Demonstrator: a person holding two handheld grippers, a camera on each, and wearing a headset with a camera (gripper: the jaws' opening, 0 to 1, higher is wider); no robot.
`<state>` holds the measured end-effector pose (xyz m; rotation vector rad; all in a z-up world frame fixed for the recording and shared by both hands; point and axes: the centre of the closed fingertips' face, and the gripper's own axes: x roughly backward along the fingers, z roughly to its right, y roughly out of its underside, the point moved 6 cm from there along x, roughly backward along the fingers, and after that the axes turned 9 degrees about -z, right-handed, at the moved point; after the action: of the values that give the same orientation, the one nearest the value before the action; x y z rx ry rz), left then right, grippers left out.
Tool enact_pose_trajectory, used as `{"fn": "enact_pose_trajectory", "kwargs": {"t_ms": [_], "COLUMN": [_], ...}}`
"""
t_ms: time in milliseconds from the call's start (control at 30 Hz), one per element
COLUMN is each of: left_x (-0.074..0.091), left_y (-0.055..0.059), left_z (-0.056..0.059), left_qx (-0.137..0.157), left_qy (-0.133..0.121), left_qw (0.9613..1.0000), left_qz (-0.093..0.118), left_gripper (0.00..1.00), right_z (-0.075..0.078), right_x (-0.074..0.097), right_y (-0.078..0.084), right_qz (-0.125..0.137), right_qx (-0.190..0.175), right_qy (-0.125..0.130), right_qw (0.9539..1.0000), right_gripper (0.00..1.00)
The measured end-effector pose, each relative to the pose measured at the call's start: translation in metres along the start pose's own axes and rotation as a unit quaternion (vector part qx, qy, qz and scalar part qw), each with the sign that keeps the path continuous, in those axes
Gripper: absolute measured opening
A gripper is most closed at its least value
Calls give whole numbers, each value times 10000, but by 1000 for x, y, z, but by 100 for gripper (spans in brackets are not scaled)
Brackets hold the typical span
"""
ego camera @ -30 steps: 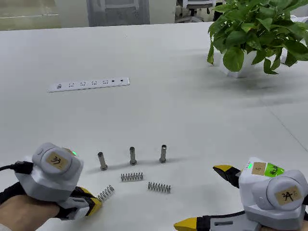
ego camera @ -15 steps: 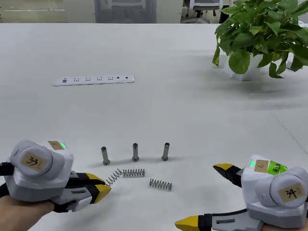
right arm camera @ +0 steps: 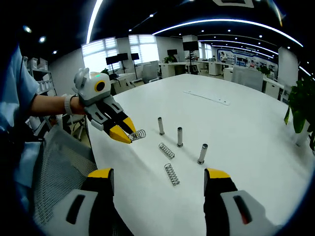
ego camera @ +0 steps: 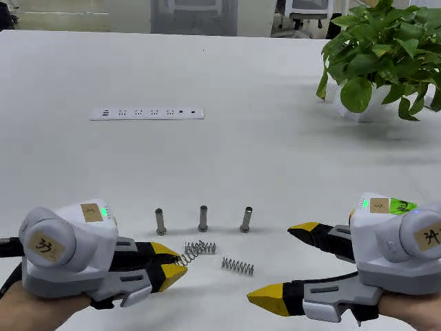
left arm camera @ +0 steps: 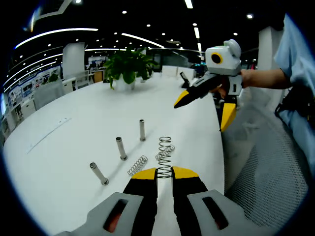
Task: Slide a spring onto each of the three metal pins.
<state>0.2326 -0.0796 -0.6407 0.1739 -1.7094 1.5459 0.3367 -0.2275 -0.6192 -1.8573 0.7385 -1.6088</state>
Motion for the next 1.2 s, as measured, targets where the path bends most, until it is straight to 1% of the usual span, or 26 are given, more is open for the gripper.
{"fn": "enact_pose_trajectory", "kwargs": {"t_ms": [67,133,200,267,300,367,400,533,567,667,867,933,967,1067,1200], "left_x": [0,0,0,0,0,0,0,0,-1,-1,-2,-2,-2,-3,-3], "left_y": [-3,-4,-6,-8,-9,-9,-10,-12,-12,-13,-14,-14,-13,-12,-12], "left_z": [2,0,1,2,2,3,3,5,5,7,9,9,10,11,12], "left_qx": [-113,-262,-369,-506,-625,-704,-825,-1021,-1062,-1135,-1271,-1317,-1374,-1395,-1428], "left_qy": [59,83,121,153,175,214,213,235,231,262,300,305,301,347,395], "left_qw": [9999,9996,9992,9985,9977,9971,9962,9943,9939,9930,9913,9907,9900,9895,9888], "left_qz": [67,98,130,165,186,183,203,210,206,200,179,166,126,138,169], "left_gripper": [10,10,10,10,10,10,10,10,10,10,9,9,9,9,9], "right_z": [-5,-8,-10,-12,-13,-14,-15,-21,-23,-25,-28,-28,-28,-28,-29], "right_x": [-1,-2,-4,-5,-6,-9,-10,-14,-15,-17,-23,-24,-24,-26,-28], "right_y": [-5,-9,-13,-18,-20,-24,-27,-34,-35,-39,-40,-40,-40,-40,-38], "right_qz": [-29,-59,-106,-42,-37,-26,-9,53,54,80,32,22,10,-27,-115], "right_qx": [142,413,468,588,613,699,764,952,973,997,993,1006,1004,1003,1038], "right_qy": [-149,-209,-279,-355,-387,-451,-496,-686,-715,-805,-968,-977,-988,-1053,-1117], "right_qw": [9998,9989,9985,9976,9974,9965,9958,9931,9927,9917,9903,9901,9900,9894,9882], "right_gripper": [75,74,72,65,63,58,55,44,39,30,21,20,19,14,14]}}
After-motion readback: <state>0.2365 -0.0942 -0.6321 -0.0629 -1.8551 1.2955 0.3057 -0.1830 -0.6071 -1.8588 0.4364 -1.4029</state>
